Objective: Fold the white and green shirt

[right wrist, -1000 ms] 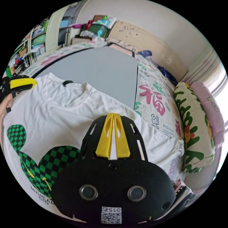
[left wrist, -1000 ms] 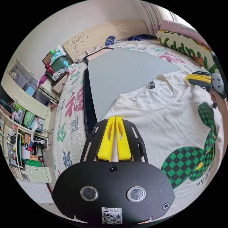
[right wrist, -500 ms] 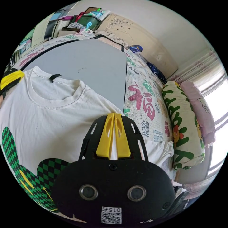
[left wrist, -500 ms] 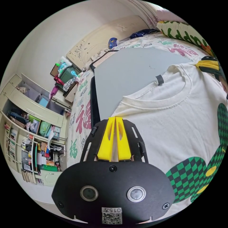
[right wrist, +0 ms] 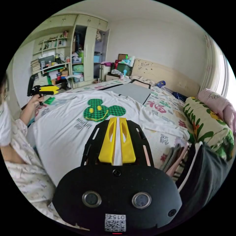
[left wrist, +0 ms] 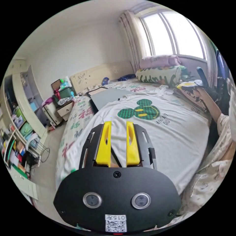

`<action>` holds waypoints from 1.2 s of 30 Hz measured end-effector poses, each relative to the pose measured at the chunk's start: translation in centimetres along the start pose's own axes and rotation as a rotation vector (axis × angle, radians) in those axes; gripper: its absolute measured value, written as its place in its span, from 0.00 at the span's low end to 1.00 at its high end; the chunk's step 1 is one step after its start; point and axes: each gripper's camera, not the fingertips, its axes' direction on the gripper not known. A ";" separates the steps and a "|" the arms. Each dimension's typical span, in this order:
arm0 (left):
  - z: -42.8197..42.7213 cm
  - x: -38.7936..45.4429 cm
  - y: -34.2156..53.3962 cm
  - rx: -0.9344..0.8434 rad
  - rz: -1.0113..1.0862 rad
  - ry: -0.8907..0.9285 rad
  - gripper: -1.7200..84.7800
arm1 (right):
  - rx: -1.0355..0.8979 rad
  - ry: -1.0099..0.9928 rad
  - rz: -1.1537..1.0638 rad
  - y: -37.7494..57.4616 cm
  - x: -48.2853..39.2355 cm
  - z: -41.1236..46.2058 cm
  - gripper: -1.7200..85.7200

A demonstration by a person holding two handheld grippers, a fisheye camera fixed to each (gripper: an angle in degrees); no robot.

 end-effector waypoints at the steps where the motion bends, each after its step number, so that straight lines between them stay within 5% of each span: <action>1: -2.1 -0.3 2.0 0.010 -0.042 -0.011 0.15 | 0.015 -0.011 0.004 1.8 -1.0 -3.0 0.05; 4: -10.1 -2.1 10.4 0.048 -0.255 -0.032 0.15 | 0.090 -0.027 0.024 9.9 -4.3 -15.0 0.06; 9: -19.5 -6.1 15.7 0.227 -0.563 0.012 0.18 | 0.159 0.049 0.359 18.0 -1.1 -26.5 0.10; 22: -26.7 -11.6 11.2 0.181 -0.600 0.132 0.10 | 0.187 -0.004 0.613 16.2 6.6 -44.9 0.12; 29: -32.3 -14.3 8.9 0.213 -0.584 0.093 0.02 | 0.243 -0.260 0.609 12.9 10.7 -52.2 0.08; 36: -36.6 -17.7 6.9 0.225 -0.586 0.071 0.02 | 0.298 -0.155 0.615 11.9 13.0 -59.6 0.02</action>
